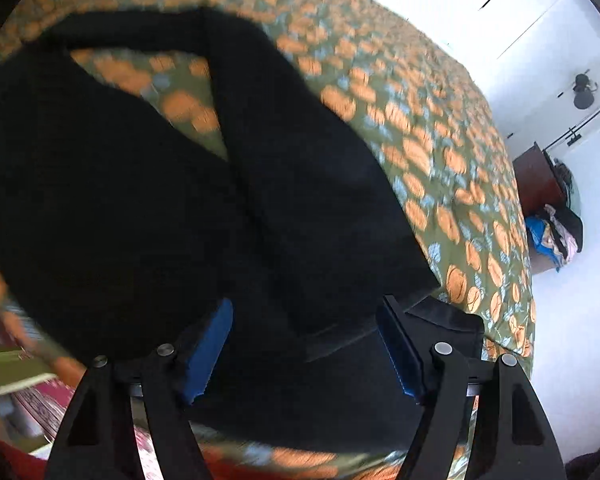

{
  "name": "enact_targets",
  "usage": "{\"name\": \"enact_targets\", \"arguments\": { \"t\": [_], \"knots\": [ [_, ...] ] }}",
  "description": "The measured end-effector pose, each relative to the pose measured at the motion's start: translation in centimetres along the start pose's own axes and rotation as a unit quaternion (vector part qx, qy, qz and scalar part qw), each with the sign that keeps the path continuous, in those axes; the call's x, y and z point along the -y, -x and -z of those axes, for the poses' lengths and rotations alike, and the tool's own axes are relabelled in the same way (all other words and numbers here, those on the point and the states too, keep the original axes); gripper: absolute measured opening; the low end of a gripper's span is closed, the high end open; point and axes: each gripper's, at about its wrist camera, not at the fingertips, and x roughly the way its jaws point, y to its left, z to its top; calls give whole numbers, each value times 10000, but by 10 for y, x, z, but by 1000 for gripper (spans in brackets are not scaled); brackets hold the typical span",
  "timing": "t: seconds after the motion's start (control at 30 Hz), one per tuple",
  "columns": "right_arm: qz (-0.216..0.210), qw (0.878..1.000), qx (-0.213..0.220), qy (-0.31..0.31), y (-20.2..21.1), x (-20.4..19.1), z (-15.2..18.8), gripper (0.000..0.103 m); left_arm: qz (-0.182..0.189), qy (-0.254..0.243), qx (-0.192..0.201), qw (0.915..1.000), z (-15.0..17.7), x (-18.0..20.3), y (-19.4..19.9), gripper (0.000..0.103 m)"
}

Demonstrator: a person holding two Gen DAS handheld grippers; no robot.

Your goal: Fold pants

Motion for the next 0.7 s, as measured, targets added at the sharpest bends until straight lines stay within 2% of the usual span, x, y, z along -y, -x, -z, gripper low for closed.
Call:
{"name": "enact_targets", "arguments": {
  "t": [0.1,0.13,0.17,0.2,0.23,0.33,0.4,0.5,0.6,0.7],
  "knots": [
    [19,9996,-203,-196,-11,16,-1,70,45,34,-159,9999,1,-1,-11,102],
    [1,9994,-228,-267,-10,21,-4,47,63,34,-221,9997,2,0,-15,102],
    [-57,9992,-235,-316,-8,26,-7,31,83,32,-260,9996,2,0,-18,102],
    [-36,9992,-199,-349,-3,31,-10,6,95,27,-275,9996,2,2,-20,102],
    [89,9992,-106,-375,6,35,-14,6,91,13,-279,9996,0,3,-21,102],
    [-66,9969,339,-706,44,62,-36,6,75,-23,-218,9997,-6,5,-23,102],
    [-125,9938,671,-876,73,90,-58,6,83,-61,-205,9997,-10,7,-26,102],
    [-117,9905,924,-1017,96,136,-95,6,123,-79,-260,9996,-17,10,-33,102],
    [-5,9889,950,-1141,96,191,-141,6,145,-49,-309,9994,-22,12,-38,102],
    [-1,9842,811,-1571,59,254,-195,6,139,-19,-380,9992,-26,15,-45,102]
  ]
}}
